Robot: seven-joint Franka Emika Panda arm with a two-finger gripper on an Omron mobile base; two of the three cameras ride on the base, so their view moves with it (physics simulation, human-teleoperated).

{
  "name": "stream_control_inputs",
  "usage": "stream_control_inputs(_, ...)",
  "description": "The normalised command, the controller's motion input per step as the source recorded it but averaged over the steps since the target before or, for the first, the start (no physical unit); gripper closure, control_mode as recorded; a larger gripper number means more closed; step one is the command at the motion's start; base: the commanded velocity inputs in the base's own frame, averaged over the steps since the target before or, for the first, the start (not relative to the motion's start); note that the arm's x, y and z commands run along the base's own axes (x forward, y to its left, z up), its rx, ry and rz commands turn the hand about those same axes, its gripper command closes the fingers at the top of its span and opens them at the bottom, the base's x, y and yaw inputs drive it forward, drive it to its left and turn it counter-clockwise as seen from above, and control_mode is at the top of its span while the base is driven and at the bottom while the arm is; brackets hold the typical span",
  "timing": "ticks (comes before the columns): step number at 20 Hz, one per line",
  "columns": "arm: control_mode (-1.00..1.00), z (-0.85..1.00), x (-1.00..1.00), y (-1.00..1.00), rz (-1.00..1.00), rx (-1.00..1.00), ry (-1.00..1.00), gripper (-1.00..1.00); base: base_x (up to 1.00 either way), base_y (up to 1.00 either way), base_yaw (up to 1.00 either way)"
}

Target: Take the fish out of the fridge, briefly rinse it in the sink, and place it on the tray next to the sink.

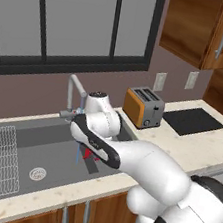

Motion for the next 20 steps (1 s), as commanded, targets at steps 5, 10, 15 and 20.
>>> stream_control_inputs(5,-1.00,0.58,0.07,0.00,-0.51,-0.76,-0.10,1.00,0.00,0.00,0.00)
stream_control_inputs(10,-1.00,0.77,-0.02,0.00,-0.30,-0.48,-0.55,1.00,0.00,0.00,0.00)
stream_control_inputs(15,-1.00,0.10,-0.41,-0.17,0.00,-0.16,-0.84,1.00,0.00,0.00,0.00)
stream_control_inputs(20,-1.00,-0.05,-0.05,-0.02,0.00,0.00,0.01,1.00,0.00,0.00,0.00)
